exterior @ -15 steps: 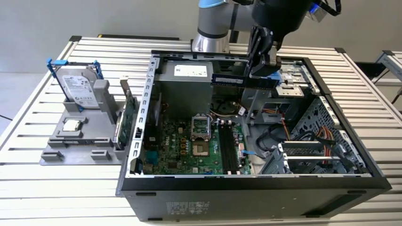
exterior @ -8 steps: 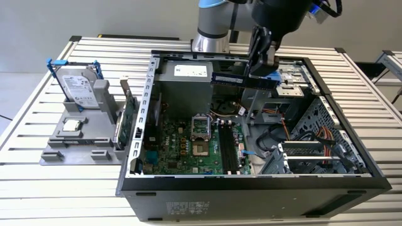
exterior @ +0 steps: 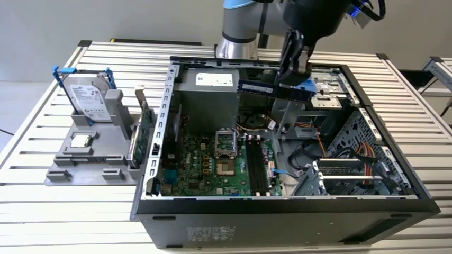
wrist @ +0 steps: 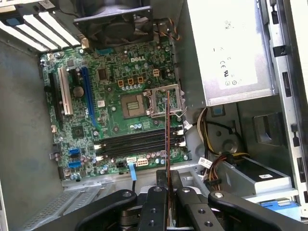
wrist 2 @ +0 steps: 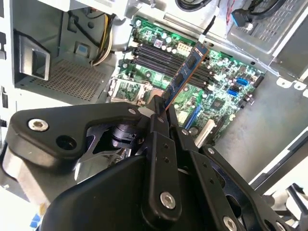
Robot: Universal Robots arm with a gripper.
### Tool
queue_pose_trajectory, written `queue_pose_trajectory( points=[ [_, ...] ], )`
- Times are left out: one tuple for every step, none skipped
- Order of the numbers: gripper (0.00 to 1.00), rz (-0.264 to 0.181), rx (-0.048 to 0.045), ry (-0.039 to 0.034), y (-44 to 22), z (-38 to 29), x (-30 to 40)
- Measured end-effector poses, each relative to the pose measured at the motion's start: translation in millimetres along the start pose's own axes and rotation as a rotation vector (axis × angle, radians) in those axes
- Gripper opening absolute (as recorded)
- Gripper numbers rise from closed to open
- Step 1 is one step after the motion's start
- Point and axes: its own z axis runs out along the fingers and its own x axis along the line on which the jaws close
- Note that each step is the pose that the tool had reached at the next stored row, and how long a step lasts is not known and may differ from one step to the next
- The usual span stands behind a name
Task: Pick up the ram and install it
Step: 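Insert the ram into the slot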
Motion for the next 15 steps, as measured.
queue_pose_trajectory(
  points=[
    [0.00,0.008,-0.0001,-0.0005,0.0,0.0,0.0],
    [0.00,0.015,-0.0001,-0.0010,0.0,0.0,0.0],
    [0.00,0.022,-0.0002,-0.0014,0.0,0.0,0.0],
    [0.00,0.029,-0.0002,-0.0019,0.0,0.0,0.0],
    [0.00,0.036,-0.0003,-0.0024,0.0,0.0,0.0],
    [0.00,0.043,-0.0004,-0.0029,0.0,0.1,0.0],
    [0.00,0.049,-0.0004,-0.0033,0.0,0.1,0.0],
    [0.00,0.055,-0.0005,-0.0037,0.0,0.1,0.0],
    [0.00,0.062,-0.0005,-0.0041,0.0,0.1,0.0],
    [0.00,0.068,-0.0006,-0.0046,0.0,0.1,0.0],
    [0.00,0.075,-0.0006,-0.0050,0.0,0.1,0.0],
    [0.00,0.081,-0.0007,-0.0054,0.0,0.1,0.0],
    [0.00,0.088,-0.0007,-0.0058,0.0,0.1,0.0],
    [0.00,0.094,-0.0008,-0.0063,0.0,0.1,0.0],
    [0.00,0.100,-0.0008,-0.0067,0.0,0.1,0.0]
  ],
)
